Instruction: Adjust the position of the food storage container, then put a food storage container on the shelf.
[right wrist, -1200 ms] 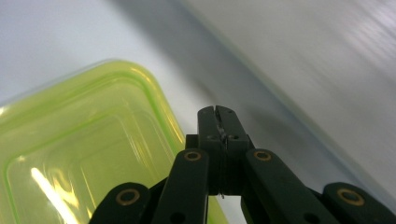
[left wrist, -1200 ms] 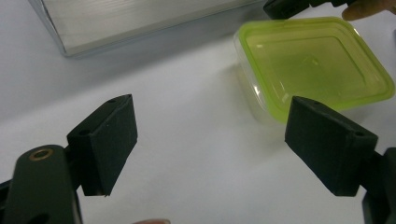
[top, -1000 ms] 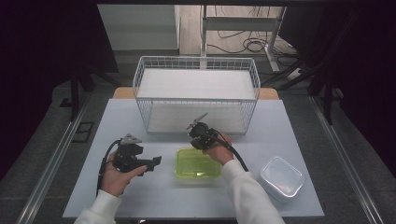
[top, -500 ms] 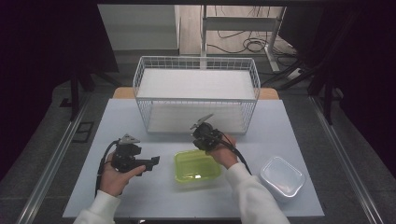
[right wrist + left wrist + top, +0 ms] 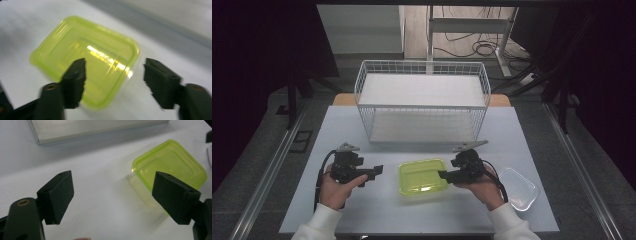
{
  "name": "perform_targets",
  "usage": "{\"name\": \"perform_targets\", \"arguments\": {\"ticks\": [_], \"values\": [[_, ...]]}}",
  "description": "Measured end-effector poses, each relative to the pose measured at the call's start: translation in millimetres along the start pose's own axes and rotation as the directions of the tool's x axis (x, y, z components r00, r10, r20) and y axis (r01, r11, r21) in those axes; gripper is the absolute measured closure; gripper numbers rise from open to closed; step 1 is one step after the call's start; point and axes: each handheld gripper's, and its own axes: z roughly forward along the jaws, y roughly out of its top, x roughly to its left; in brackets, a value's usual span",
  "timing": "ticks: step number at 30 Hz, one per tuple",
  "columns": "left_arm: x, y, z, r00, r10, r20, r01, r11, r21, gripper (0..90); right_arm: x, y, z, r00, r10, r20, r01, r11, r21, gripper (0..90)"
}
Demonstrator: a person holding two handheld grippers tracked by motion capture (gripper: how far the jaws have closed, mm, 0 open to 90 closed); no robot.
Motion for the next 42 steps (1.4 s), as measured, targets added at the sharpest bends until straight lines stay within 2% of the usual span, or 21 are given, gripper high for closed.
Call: {"name": "perform_targets", "arguments": {"ticks": [1, 2, 4, 6, 10, 19, 25, 26, 27, 28, 29, 30, 31, 32, 33, 34, 37, 39, 40, 41, 42], "values": [[-0.4, -0.1, 0.4, 1.0, -0.002, -0.001, 0.002, 1.0, 0.0, 17.6, 0.0, 0.0, 0.0, 1.0, 0.0, 0.0, 0.0, 1.0, 0.0, 31.3], [-0.8, -0.2, 0.9, 1.0, -0.005, 0.003, 0.005, 1.0, 0.0, 17.1, -1.6, -6.3, -4.3, 0.9998, 0.008, -0.016, -0.008, 1.0, 0.001, 26.6], [-1.5, -0.4, 1.4, 1.0, -0.006, 0.004, 0.006, 1.0, -0.001, 16.7, -2.4, -7.7, -5.3, 0.9998, 0.012, -0.017, -0.012, 1.0, -0.003, 26.2], [-1.5, -1.0, 0.8, 1.0, -0.006, 0.003, 0.006, 1.0, -0.002, 16.0, -5.5, -10.3, -7.3, 0.9989, 0.038, -0.026, -0.038, 0.999, -0.007, 25.9], [0.0, -1.9, -0.6, 0.9994, -0.032, 0.013, 0.032, 0.9995, -0.007, 15.7, -12.4, -12.4, -8.0, 0.9968, 0.073, -0.031, -0.074, 0.997, -0.016, 25.4], [-4.7, -6.8, 3.2, 0.9978, -0.058, 0.031, 0.058, 0.9981, 0.023, 16.5, -12.7, -11.3, -5.7, 0.9963, 0.081, -0.027, -0.082, 0.997, -0.015, 25.3], [-6.9, -8.6, 8.5, 0.9952, -0.081, 0.055, 0.078, 0.9956, 0.051, 15.2, -11.4, -10.9, -0.9, 0.9959, 0.083, -0.036, -0.082, 0.997, 0.013, 25.4], [-6.0, -10.0, 11.8, 0.9922, -0.099, 0.075, 0.094, 0.9932, 0.068, 15.2, -11.2, -10.4, 1.6, 0.9953, 0.089, -0.039, -0.088, 0.996, 0.022, 25.5], [-6.0, -10.0, 11.8, 0.9922, -0.099, 0.075, 0.094, 0.9932, 0.068, 15.2, -11.2, -10.4, 1.6, 0.9953, 0.089, -0.039, -0.088, 0.996, 0.022, 25.5], [-3.8, -11.8, 15.3, 0.988, -0.127, 0.088, 0.12, 0.9898, 0.076, 15.5, -11.8, -9.8, 4.0, 0.9934, 0.103, -0.05, -0.101, 0.994, 0.036, 25.5], [-3.8, -11.8, 15.3, 0.988, -0.127, 0.088, 0.12, 0.9898, 0.076, 15.9, -11.8, -9.8, 4.0, 0.9934, 0.103, -0.05, -0.101, 0.994, 0.036, 25.5], [-1.6, -13.4, 18.6, 0.982, -0.159, 0.102, 0.15, 0.985, 0.084, 16.3, -13.0, -9.4, 6.8, 0.9907, 0.124, -0.056, -0.122, 0.992, 0.041, 25.6], [-1.6, -13.4, 18.6, 0.982, -0.159, 0.102, 0.15, 0.985, 0.084, 16.6, -13.0, -9.4, 6.8, 0.9907, 0.124, -0.056, -0.122, 0.992, 0.041, 25.6], [0.2, -14.6, 22.2, 0.9749, -0.188, 0.12, 0.177, 0.9799, 0.092, 16.9, -14.5, -8.8, 9.9, 0.9876, 0.146, -0.057, -0.144, 0.989, 0.042, 25.8], [0.2, -14.6, 22.2, 0.9749, -0.188, 0.12, 0.177, 0.9799, 0.092, 17.0, -14.7, -8.3, 11.6, 0.9853, 0.16, -0.06, -0.158, 0.987, 0.042, 26.0], [1.5, -15.5, 26.4, 0.9661, -0.227, 0.123, 0.216, 0.9716, 0.096, 16.9, -15.0, -7.7, 13.3, 0.9846, 0.163, -0.062, -0.161, 0.986, 0.042, 26.0], [0.5, -15.3, 31.0, 0.9642, -0.237, 0.119, 0.225, 0.9687, 0.105, 17.6, -15.3, -5.6, 18.3, 0.9817, 0.18, -0.061, -0.178, 0.983, 0.046, 26.0], [-1.6, -15.1, 35.6, 0.9622, -0.238, 0.133, 0.222, 0.9676, 0.119, 18.1, -15.7, -5.0, 20.1, 0.9804, 0.188, -0.06, -0.185, 0.982, 0.049, 26.0], [-3.0, -14.9, 40.5, 0.9574, -0.245, 0.152, 0.226, 0.9646, 0.137, 18.6, -16.8, -4.2, 23.0, 0.9765, 0.207, -0.059, -0.204, 0.977, 0.058, 26.1], [-3.0, -14.9, 40.5, 0.9574, -0.245, 0.152, 0.226, 0.9646, 0.137, 19.3, -16.8, -4.2, 23.0, 0.9765, 0.207, -0.059, -0.204, 0.977, 0.058, 26.1], [-3.7, -14.9, 45.0, 0.9513, -0.259, 0.168, 0.236, 0.961, 0.144, 19.9, -18.5, -4.0, 25.8, 0.9735, 0.22, -0.06, -0.216, 0.974, 0.068, 26.6]]}}
